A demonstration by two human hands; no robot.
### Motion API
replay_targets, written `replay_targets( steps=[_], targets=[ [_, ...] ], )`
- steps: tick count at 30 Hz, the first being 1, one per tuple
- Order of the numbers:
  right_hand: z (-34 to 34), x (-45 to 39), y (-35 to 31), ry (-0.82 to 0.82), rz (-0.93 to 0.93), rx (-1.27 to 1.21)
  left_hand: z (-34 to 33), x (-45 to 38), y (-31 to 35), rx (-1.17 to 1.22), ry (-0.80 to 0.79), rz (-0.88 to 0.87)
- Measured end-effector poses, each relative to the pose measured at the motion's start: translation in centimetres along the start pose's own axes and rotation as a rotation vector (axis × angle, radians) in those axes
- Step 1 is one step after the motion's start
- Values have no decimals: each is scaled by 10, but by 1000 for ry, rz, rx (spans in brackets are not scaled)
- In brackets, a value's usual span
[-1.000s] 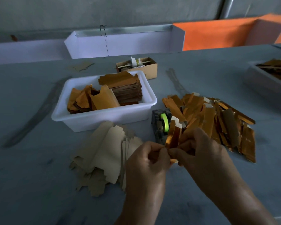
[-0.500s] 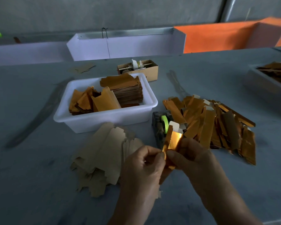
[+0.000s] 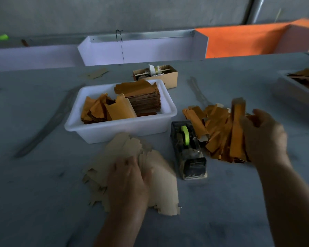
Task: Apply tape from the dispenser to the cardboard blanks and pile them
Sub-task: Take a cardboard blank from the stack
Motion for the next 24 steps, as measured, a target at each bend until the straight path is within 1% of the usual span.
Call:
replay_targets(
  steps=[1, 3, 5, 7, 9, 13, 16, 18, 21, 23, 24],
  targets=[
    [4, -5, 2, 54, -21, 25, -6, -1, -2, -49, -45, 4],
    [6, 2, 3, 87, -4, -5, -16, -3, -3, -75, -92, 4],
    [-1, 22, 2, 78, 86, 33, -20, -6, -6, 27, -67, 33],
    [-10, 46, 2, 30, 197, 34, -20, -11, -11, 185, -36, 83],
    [-14, 69, 1, -39, 286, -25, -19, -14, -15, 264, -39, 110],
    [-21, 104, 2, -176, 315, -113, -17, -15, -19, 349, -8, 124],
    [-33, 122, 6, -317, 255, -108, -13, -11, -20, 469, 21, 128],
    [-42, 131, 11, -404, 197, -110, -9, -7, -21, 606, 9, 143],
    [-53, 139, 18, -526, 81, -139, -9, 0, -19, 1049, -70, 236],
    [-64, 145, 20, -702, -50, -244, -7, 6, -5, 1309, -147, 237],
    [-70, 150, 20, -802, -132, -322, -5, 8, 1, 1380, -170, 221]
  ],
)
Point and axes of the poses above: each hand's wrist, its own x-axis away from the middle knuckle, its own z-axis out of the back of the hand, y = z × x, the point moved 8 cm from there along -x, towards the middle knuckle, and after that the axes turned 14 degrees about -z, right-handed, at the moved point
